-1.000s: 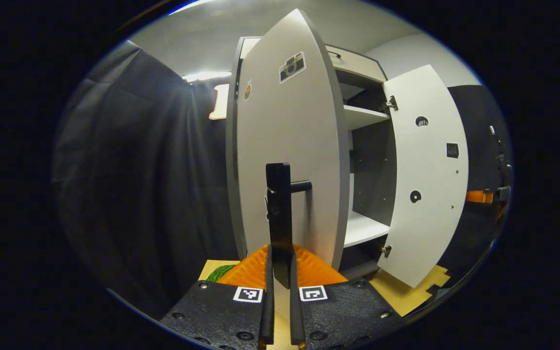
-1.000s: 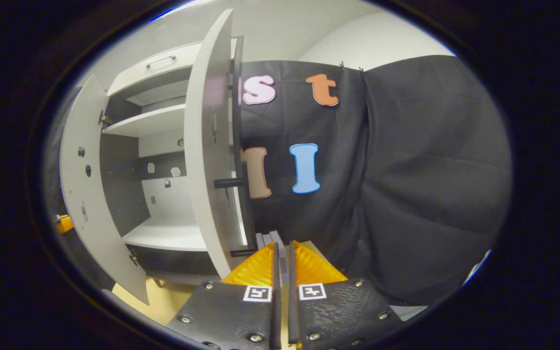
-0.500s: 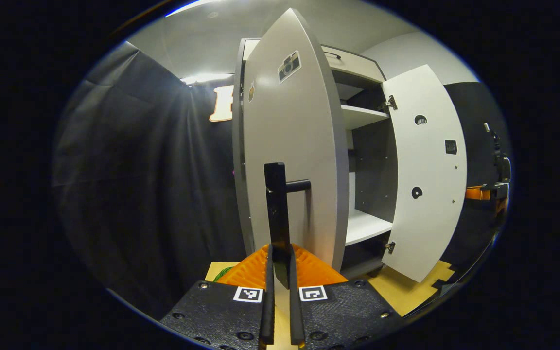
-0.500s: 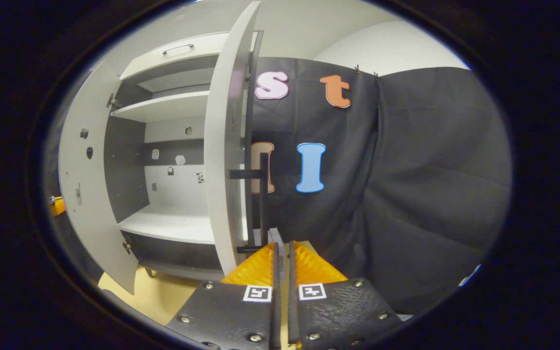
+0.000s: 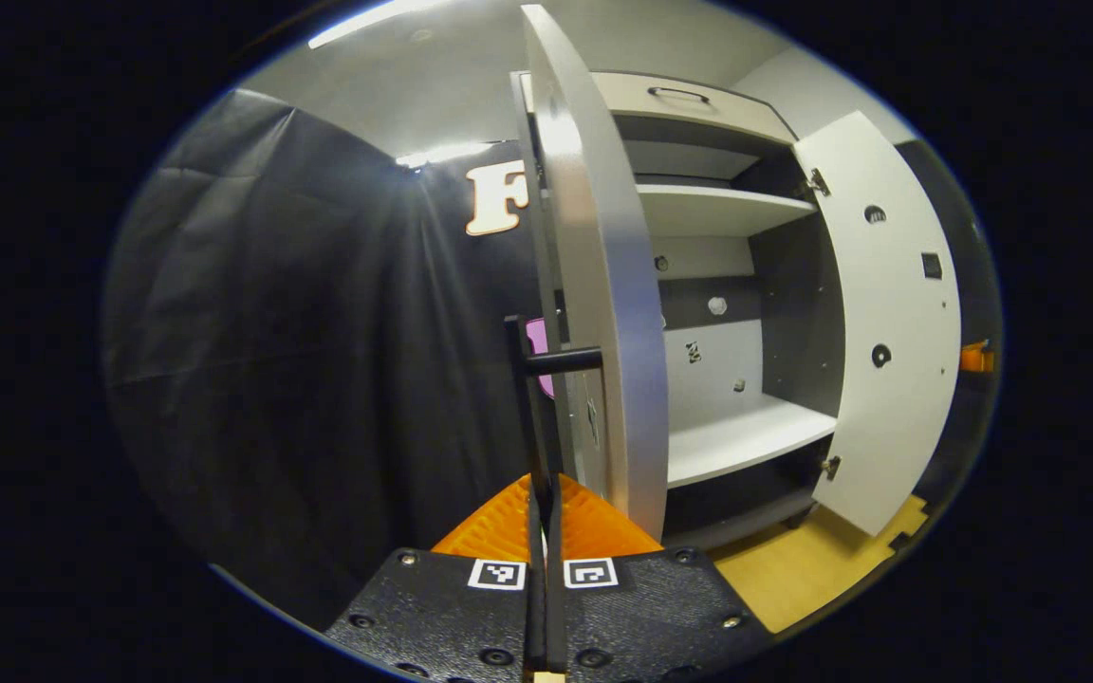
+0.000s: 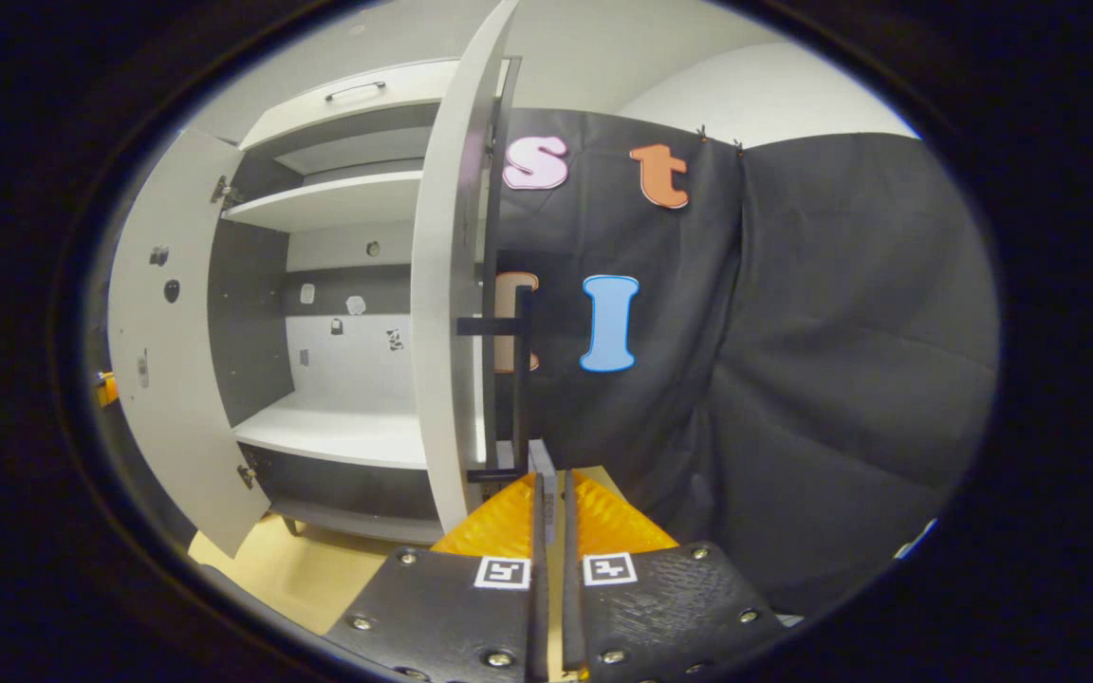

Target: Open the right door of the double-door shoe cabinet with the right hand, and open the left door with the left hand.

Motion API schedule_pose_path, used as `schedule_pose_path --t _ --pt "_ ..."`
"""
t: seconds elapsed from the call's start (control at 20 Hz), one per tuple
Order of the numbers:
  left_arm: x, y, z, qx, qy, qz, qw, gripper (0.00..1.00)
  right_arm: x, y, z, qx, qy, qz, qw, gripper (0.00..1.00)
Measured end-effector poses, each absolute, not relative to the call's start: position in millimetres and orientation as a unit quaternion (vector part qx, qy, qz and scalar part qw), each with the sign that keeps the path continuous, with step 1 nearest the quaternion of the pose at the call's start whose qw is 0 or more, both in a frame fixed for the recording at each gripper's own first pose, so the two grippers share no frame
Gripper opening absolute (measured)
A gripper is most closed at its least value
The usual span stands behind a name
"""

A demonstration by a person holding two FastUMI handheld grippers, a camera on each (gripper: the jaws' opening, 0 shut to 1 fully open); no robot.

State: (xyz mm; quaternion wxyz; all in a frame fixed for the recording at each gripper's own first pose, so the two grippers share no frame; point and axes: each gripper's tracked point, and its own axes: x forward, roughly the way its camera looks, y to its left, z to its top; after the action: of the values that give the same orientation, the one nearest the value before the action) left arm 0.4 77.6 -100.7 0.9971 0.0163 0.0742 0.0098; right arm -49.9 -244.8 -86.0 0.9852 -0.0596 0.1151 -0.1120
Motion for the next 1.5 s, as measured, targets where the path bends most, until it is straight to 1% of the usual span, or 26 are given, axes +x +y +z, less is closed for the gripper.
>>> schedule_pose_path --t 0.1,0.25,0.4,0.45,0.5,0.75,0.8,0.85,0.9,1.0,1.05,1.1,1.15,1.25,1.35,1.45,1.5 --pt "1 78 -102 0.006 0.069 0.004 0.998 0.01 -50 -244 -86 -0.052 0.114 -0.113 0.986 0.06" --pt "2 81 -107 0.041 0.075 0.009 0.996 0.01 -51 -245 -84 -0.046 0.112 -0.111 0.986 0.06" --pt "2 80 -105 0.042 0.079 0.010 0.996 0.01 -53 -244 -80 -0.059 0.107 -0.118 0.985 0.06" --pt "1 81 -105 0.038 0.082 0.011 0.996 0.03 -54 -244 -78 -0.067 0.106 -0.120 0.985 0.06" --pt "0 81 -106 0.036 0.088 0.012 0.995 0.01 -53 -245 -78 -0.075 0.108 -0.122 0.984 0.06" --pt "-1 83 -105 0.034 0.094 0.027 0.995 0.00 -56 -246 -75 -0.102 0.109 -0.142 0.979 0.06" --pt "0 83 -104 0.036 0.094 0.029 0.995 0.03 -58 -248 -72 -0.110 0.109 -0.151 0.976 0.06" --pt "0 84 -105 0.040 0.094 0.029 0.994 0.01 -62 -249 -70 -0.118 0.110 -0.157 0.974 0.06" --pt "0 85 -104 0.045 0.093 0.030 0.994 0.01 -71 -250 -71 -0.123 0.111 -0.161 0.973 0.06" --pt "-3 89 -104 0.065 0.093 0.043 0.993 0.05 -82 -242 -70 -0.122 0.109 -0.164 0.973 0.06" --pt "-2 86 -101 0.079 0.092 0.045 0.992 0.11 -87 -232 -68 -0.116 0.104 -0.160 0.975 0.06" --pt "-2 86 -100 0.093 0.092 0.053 0.990 0.14 -89 -223 -64 -0.110 0.099 -0.156 0.977 0.06" --pt "-1 87 -97 0.102 0.091 0.058 0.989 0.11 -90 -214 -61 -0.108 0.095 -0.151 0.978 0.06" --pt "-2 89 -96 0.108 0.096 0.062 0.988 0.11 -87 -190 -63 -0.108 0.095 -0.131 0.981 0.06" --pt "-4 86 -94 0.101 0.094 0.061 0.989 0.06 -81 -164 -70 -0.107 0.099 -0.104 0.984 0.06" --pt "-2 77 -92 0.089 0.082 0.054 0.991 0.06 -73 -143 -75 -0.109 0.105 -0.079 0.985 0.06" --pt "0 73 -92 0.084 0.081 0.048 0.992 0.00 -68 -132 -76 -0.108 0.104 -0.066 0.986 0.06"
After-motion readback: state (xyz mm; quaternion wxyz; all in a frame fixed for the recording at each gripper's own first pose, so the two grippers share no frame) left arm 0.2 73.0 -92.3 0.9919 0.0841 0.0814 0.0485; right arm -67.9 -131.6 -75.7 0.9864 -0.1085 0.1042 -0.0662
